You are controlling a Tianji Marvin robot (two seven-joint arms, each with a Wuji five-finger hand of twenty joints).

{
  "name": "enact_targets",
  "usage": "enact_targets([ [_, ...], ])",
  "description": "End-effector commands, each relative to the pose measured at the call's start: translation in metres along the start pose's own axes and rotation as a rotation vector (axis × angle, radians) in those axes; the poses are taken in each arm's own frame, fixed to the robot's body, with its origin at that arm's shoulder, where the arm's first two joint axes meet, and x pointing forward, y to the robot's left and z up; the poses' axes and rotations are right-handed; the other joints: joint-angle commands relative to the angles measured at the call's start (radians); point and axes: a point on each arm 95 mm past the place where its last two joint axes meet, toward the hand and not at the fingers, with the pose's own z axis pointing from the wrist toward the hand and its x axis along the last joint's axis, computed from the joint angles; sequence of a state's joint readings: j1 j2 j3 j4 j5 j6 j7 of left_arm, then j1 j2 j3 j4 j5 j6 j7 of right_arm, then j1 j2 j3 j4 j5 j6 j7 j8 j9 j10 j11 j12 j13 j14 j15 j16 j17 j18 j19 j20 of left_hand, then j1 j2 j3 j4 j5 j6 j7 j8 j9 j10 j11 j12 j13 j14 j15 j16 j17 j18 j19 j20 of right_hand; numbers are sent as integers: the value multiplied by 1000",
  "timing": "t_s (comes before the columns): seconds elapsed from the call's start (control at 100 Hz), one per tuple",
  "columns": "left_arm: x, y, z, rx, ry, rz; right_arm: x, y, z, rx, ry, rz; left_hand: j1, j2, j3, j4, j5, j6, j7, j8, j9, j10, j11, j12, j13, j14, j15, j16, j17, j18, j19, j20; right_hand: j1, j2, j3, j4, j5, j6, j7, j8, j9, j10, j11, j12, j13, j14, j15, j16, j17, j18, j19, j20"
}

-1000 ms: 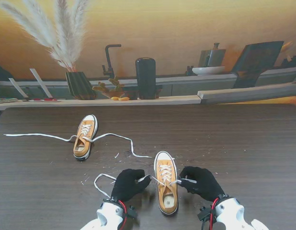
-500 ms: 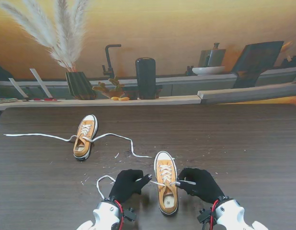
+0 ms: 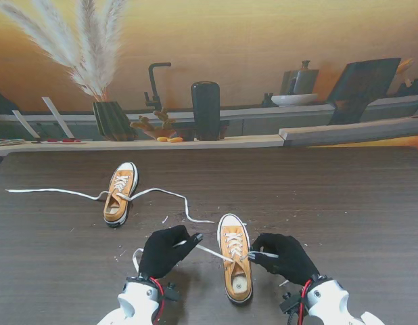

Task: Tie the shoelaces into a bow on the shoes

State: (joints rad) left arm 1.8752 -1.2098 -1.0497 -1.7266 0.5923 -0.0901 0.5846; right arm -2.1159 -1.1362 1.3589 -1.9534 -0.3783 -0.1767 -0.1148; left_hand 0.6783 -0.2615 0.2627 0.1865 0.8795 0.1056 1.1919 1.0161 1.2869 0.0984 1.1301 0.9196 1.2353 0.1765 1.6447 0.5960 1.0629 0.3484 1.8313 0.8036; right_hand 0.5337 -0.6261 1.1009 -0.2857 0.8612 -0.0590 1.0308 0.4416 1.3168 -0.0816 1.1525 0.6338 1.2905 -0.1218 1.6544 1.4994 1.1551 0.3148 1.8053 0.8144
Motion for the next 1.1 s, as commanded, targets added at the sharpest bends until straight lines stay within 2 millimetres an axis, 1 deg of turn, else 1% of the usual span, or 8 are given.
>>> enact_targets([
  [0.0,6,-6,5,-10,18,31,10,6,5,-14,19,-6,19,8,-22,-27,-87,-27,-117,-106,80,-48,100,-35,37,-118,97,33,40,-183,263,31,-10,-21,19,-11,-43,-43,-14,-29,44,79,45,20,30,-268,70,16,31,-37,261,7],
  [0.11,6,-9,9,-6,47,64,17,12,9,-32,23,-13,44,-55,4,-40,-114,-30,-369,-412,77,-112,149,-73,37,-141,102,29,42,-208,263,27,-14,-24,17,-13,-65,-34,-38,-65,42,81,51,28,30,-277,77,25,32,-38,271,11],
  [0.22,8,-11,11,11,66,45,24,16,11,-55,28,-23,68,-78,13,-49,-118,-23,-457,-524,76,-125,158,-89,37,-145,103,27,42,-214,263,23,-30,-30,14,-14,-73,-29,-46,-86,36,83,44,29,30,-282,79,32,33,-41,277,14],
  [0.43,14,-13,14,41,110,-67,34,21,15,-61,50,-19,106,-106,30,-72,-127,-32,-486,-589,75,-137,156,-96,38,-144,87,20,38,-205,263,-17,-77,-28,15,-15,-46,-20,-50,-108,25,101,8,25,31,-283,76,39,33,-43,279,15],
  [0.61,15,-15,16,52,136,-51,40,22,15,-60,48,-25,130,-127,36,-83,-142,-48,-488,-599,74,-151,141,-98,38,-152,74,16,37,-209,263,-35,-93,-28,19,-13,-50,-19,-74,-104,-9,110,-34,15,29,-272,64,41,31,-38,264,11],
  [0.91,19,-9,11,-117,172,-245,53,23,16,-86,63,-41,87,-142,95,-103,-173,-1,-644,-693,65,-152,121,-83,38,-153,59,13,34,-213,263,-78,-76,-46,32,-13,-58,-21,-78,-95,-35,113,-61,8,30,-271,59,46,32,-46,261,9],
  [0.97,20,-7,12,-142,192,-281,56,24,16,-91,70,-46,70,-162,128,-118,-182,3,-695,-706,60,-151,115,-78,38,-151,53,12,33,-213,263,-90,-73,-44,33,-13,-58,-19,-78,-96,-35,114,-64,7,30,-271,59,46,32,-47,261,9],
  [1.09,24,1,13,-192,222,-318,63,24,16,-98,85,-59,85,-197,103,-161,-204,16,-768,-735,42,-160,103,-69,39,-154,33,8,30,-223,263,-127,-68,-38,31,-14,-58,-21,-75,-96,-35,114,-69,4,30,-271,58,47,32,-48,261,9],
])
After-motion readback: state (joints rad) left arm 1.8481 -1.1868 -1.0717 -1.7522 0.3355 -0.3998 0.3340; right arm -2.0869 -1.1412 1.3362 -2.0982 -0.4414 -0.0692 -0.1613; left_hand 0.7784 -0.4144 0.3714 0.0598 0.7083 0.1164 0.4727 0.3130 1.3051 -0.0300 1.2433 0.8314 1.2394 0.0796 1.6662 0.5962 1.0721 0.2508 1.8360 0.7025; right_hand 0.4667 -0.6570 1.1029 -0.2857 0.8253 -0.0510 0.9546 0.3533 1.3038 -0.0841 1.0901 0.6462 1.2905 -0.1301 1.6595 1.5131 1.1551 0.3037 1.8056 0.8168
